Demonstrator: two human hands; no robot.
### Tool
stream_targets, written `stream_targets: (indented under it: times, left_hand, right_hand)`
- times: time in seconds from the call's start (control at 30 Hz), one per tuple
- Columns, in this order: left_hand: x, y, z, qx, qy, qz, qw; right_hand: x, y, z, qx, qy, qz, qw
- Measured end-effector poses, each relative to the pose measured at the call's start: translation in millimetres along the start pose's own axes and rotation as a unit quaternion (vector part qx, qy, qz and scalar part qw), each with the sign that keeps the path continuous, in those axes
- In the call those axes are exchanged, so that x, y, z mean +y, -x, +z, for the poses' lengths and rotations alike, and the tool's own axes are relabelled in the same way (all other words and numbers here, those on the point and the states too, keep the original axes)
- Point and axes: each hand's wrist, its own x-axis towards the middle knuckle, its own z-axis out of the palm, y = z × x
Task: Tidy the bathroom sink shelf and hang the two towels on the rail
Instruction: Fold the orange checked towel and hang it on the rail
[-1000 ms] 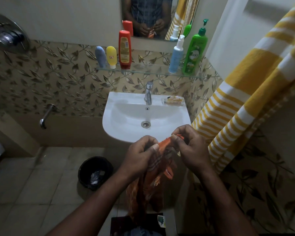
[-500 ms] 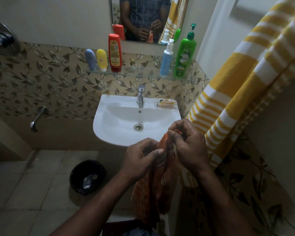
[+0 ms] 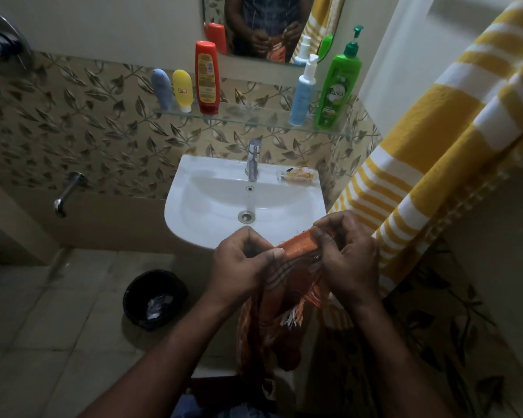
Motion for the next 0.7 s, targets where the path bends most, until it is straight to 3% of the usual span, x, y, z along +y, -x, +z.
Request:
stream_targets:
  times: [0.17, 0.27, 0.37, 0.53, 0.7]
  left_hand:
    - [2.7, -18.1, -10.9, -0.028, -0.048, -0.02, 0.998]
    - [1.3, -29.8, -17.4, -0.025, -0.084, -0.031, 0.996]
    - [-3.3, -38.6, -25.5, -0.024, -0.094, -0.028, 0.995]
    - [-7.1, -43.5, -40.1, -0.058, -0.123, 0.016, 0.991]
    - [-9.0, -48.5, -66.0, -0.111, -0.15, 0.107, 0.977]
  right_hand:
    - [0.1, -3.0, 15.3, 0.009, 0.014, -0.006, 1.0]
    - [-1.0, -8.0, 23.2, -0.033, 0.019, -0.006, 0.999]
    - [-1.0, -12.3, 31.4, -0.061, 0.09, -0.069, 0.992]
    - [-11.4, -3.9, 64.1, -0.019, 0.143, -0.069, 0.987]
    - [-26.0, -1.5, 74.8, -0.145, 0.106, -0.039, 0.983]
